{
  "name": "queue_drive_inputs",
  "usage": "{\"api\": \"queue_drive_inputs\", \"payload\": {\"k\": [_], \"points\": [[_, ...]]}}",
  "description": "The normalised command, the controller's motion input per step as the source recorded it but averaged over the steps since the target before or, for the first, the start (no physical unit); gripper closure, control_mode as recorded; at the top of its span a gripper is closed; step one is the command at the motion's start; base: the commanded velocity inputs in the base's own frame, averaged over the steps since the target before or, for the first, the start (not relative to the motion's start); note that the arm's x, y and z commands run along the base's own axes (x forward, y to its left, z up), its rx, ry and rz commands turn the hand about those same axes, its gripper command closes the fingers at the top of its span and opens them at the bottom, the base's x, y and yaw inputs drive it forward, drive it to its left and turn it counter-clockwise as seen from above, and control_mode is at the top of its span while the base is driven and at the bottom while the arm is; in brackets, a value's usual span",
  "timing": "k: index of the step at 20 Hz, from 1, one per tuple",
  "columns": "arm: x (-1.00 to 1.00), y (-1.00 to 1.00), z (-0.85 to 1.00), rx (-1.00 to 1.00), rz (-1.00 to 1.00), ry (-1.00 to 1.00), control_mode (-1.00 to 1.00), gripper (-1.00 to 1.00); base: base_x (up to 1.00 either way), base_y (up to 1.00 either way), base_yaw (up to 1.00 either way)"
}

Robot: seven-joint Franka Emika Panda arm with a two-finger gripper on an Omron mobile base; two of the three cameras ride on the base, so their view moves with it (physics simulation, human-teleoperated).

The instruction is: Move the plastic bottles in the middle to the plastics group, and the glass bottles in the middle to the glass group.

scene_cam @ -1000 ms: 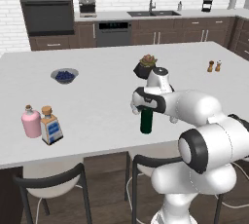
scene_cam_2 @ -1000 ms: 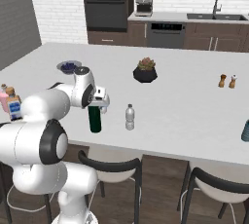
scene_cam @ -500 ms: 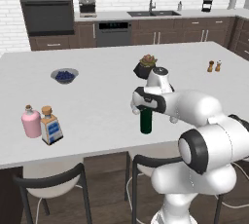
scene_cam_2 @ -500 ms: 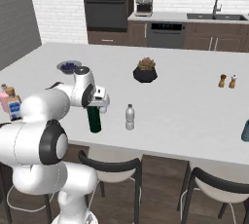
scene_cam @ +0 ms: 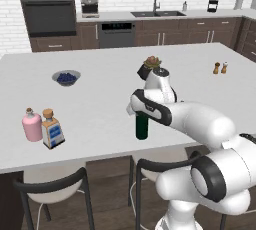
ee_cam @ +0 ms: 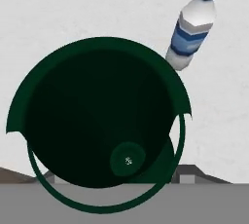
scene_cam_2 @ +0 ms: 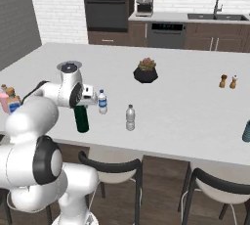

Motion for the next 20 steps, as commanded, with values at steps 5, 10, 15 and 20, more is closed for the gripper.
{"api": "queue_drive_inputs", "payload": {"k": [5,10,15,20], "points": [[0.0,0.99,0.06,0.03,0.15,0.0,-1.0,1.0,0.0,0.0,0.0],[0.19,0.91,0.0,0.05,0.2,0.0,-1.0,1.0,0.0,0.0,0.0],[0.43,0.76,0.0,0.01,0.18,0.0,-1.0,1.0,0.0,0.0,0.0],[0.31,0.66,-0.02,0.0,0.1,0.0,-1.0,1.0,0.0,0.0,0.0]]}}
